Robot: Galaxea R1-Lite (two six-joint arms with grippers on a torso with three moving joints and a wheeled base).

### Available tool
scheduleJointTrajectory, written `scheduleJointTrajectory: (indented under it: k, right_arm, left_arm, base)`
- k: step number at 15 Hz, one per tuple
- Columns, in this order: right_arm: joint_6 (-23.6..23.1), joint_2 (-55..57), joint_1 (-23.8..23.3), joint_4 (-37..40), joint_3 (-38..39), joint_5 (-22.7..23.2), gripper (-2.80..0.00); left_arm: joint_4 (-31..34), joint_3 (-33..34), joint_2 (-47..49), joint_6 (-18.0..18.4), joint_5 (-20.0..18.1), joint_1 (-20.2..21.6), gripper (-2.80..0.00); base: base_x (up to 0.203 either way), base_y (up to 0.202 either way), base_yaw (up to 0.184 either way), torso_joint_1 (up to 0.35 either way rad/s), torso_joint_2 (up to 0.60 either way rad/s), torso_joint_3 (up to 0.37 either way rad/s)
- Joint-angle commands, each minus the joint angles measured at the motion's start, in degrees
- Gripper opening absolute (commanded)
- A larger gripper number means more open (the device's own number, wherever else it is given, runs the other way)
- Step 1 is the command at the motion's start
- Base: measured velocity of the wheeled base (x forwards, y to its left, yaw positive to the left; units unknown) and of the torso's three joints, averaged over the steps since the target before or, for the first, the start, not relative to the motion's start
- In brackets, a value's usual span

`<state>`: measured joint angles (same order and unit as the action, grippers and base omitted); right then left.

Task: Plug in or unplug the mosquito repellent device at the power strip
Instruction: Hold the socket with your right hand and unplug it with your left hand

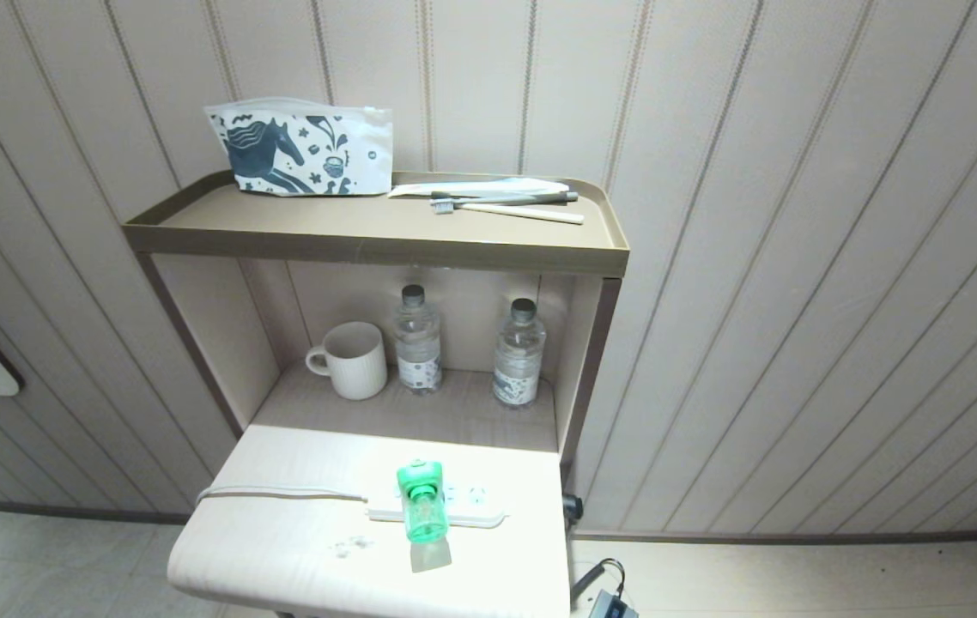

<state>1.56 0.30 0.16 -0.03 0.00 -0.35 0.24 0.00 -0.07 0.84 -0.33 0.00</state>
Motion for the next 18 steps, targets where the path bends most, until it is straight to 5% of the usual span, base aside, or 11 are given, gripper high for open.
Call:
scheduleJointTrajectory:
  k: [1,6,9,15,18]
  right_arm:
    - [0.0,0.0,0.0,0.0,0.0,0.0,-2.8]
    - [0.0,0.1,0.0,0.0,0.0,0.0,-2.8]
    - [0.0,0.1,0.0,0.0,0.0,0.0,-2.8]
    - [0.0,0.1,0.0,0.3,0.0,0.0,-2.8]
    - [0.0,0.1,0.0,0.3,0.0,0.0,-2.8]
  left_arm:
    - [0.0,0.0,0.1,0.0,0.0,0.0,-2.8]
    - [-0.2,-1.2,0.1,0.5,0.1,0.0,-2.8]
    - [1.6,-9.8,2.4,0.7,-0.1,0.0,-2.8]
    - [14.3,-37.3,23.3,0.1,-1.8,-0.2,-2.8]
    - [26.3,-53.0,42.8,-1.7,-6.8,-0.2,-2.8]
  base:
    - [0.0,0.0,0.0,0.0,0.0,0.0]
    - [0.0,0.0,0.0,0.0,0.0,0.0]
    - [0.0,0.0,0.0,0.0,0.0,0.0]
    - [0.0,0.0,0.0,0.0,0.0,0.0]
    - [0.0,0.0,0.0,0.0,0.0,0.0]
